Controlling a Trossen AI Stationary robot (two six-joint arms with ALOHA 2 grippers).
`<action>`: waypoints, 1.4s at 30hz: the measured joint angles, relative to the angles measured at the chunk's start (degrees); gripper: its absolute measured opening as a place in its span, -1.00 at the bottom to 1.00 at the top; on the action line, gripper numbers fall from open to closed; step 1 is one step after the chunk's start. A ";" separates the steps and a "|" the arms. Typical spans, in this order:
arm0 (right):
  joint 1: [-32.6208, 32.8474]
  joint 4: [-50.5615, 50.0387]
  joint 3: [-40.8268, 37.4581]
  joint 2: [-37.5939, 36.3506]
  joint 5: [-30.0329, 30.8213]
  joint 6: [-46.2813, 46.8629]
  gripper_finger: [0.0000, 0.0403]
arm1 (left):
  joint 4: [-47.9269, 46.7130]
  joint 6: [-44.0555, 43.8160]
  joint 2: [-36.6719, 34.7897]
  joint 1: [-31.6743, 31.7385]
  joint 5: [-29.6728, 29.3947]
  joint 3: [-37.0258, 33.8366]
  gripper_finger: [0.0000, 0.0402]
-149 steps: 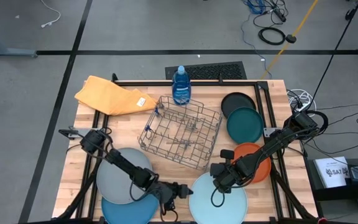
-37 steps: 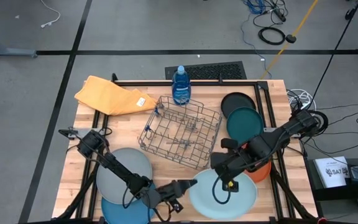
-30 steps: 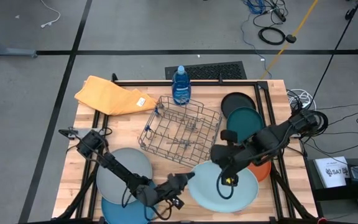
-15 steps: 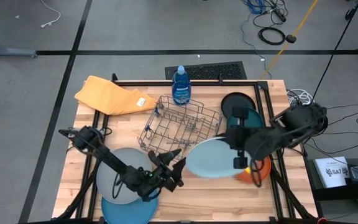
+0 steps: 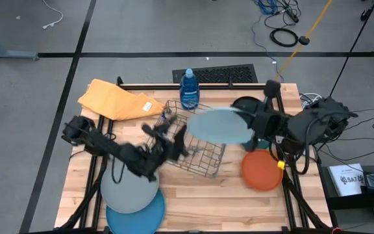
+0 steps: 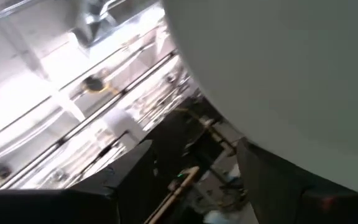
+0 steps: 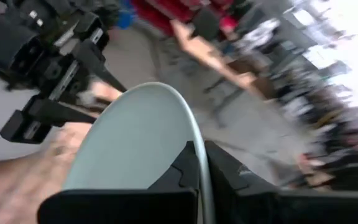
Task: Sort dishes
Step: Put the white plate into the dish rack
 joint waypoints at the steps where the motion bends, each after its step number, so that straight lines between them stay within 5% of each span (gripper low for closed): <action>1: -0.20 1.67 0.00 0.00 1.37 -2.28 -1.00 | -0.13 0.59 -1.47 1.04 0.35 0.00 0.16; 9: -4.62 6.10 0.12 1.28 0.45 -11.73 -1.00 | -8.06 -1.00 -13.85 6.43 2.83 0.00 0.16; 17: -10.06 5.23 0.07 3.90 -8.28 -13.09 -1.00 | -50.01 -23.84 -31.01 4.51 5.48 0.00 -0.08; 24: -14.73 6.49 0.04 6.46 -19.57 -17.24 -1.00 | -83.06 -50.57 -43.28 4.32 17.66 0.00 -0.93; 28: -17.96 6.92 0.04 7.92 -28.70 -21.70 -1.00 | -88.09 -56.45 -46.53 4.26 23.59 0.00 -0.98; 42: -31.51 10.85 0.04 15.77 -62.84 -41.44 -1.00 | -101.44 -86.95 -53.96 3.48 62.42 -0.02 -1.00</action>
